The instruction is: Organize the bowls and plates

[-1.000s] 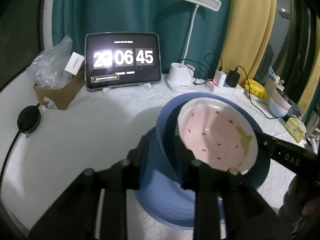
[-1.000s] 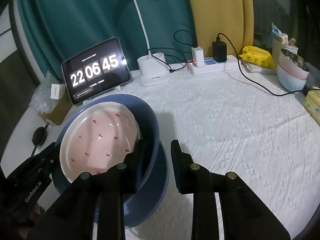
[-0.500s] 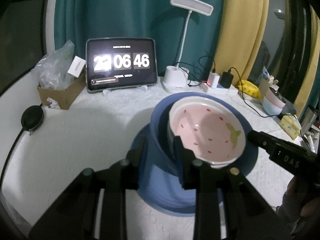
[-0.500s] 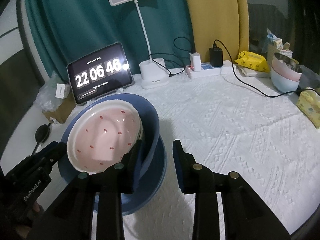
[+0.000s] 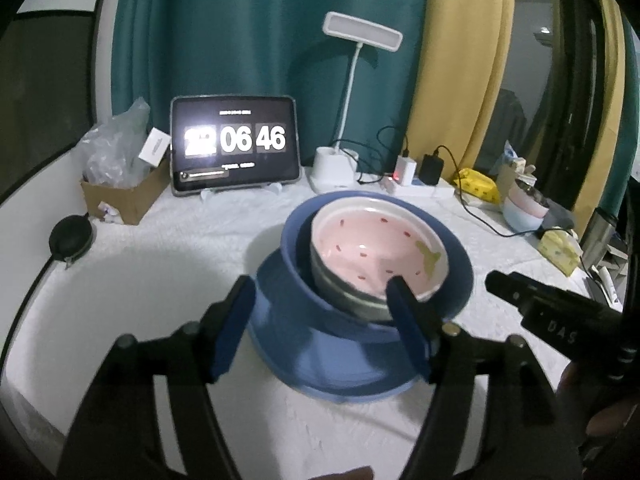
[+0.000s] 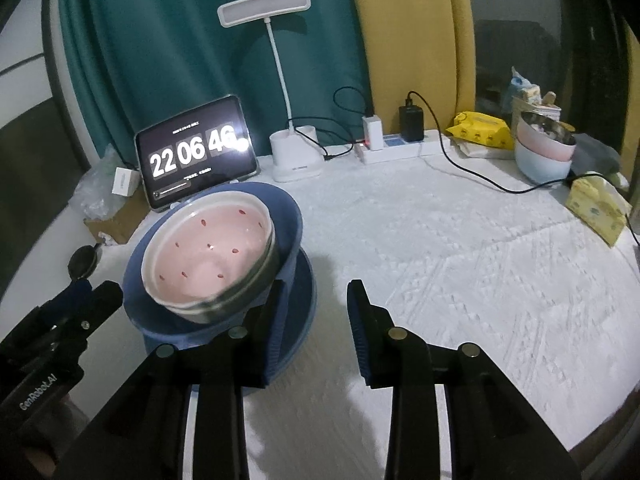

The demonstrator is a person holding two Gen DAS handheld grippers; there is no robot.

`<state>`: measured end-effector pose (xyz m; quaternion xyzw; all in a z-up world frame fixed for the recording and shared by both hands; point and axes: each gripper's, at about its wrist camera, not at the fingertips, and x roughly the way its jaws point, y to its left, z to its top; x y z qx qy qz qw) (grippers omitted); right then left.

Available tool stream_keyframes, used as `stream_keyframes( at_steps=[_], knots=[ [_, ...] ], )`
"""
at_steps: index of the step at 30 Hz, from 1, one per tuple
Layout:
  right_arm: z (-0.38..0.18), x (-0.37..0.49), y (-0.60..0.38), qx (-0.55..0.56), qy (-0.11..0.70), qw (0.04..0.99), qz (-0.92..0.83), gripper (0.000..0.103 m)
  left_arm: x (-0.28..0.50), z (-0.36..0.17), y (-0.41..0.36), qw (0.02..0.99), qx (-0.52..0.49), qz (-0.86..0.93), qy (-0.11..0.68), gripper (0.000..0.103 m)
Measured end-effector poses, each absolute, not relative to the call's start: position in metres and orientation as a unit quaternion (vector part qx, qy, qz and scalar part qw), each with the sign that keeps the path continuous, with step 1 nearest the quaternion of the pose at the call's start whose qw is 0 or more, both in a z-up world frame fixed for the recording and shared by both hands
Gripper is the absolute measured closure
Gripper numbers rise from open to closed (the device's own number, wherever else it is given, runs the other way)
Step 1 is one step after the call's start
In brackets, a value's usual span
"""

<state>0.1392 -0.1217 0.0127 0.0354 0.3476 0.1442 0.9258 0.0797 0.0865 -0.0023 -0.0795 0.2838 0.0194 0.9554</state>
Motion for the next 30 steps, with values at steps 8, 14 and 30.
stream_keyframes(
  at_steps=[8,14,30],
  knots=[
    [0.02,0.115,-0.132,0.027,0.319,0.938,0.131,0.07,0.058,0.008,0.075,0.962,-0.07,0.01,0.266,0.03],
    [0.034,0.093,-0.138,0.014,0.292,0.948,0.123,0.069,0.039,0.019,0.066,0.967,-0.06,0.005,0.247,0.03],
    [0.065,0.038,-0.152,-0.002,0.233,0.966,0.11,0.05,-0.007,0.042,0.051,0.976,-0.045,0.002,0.213,0.006]
  ],
)
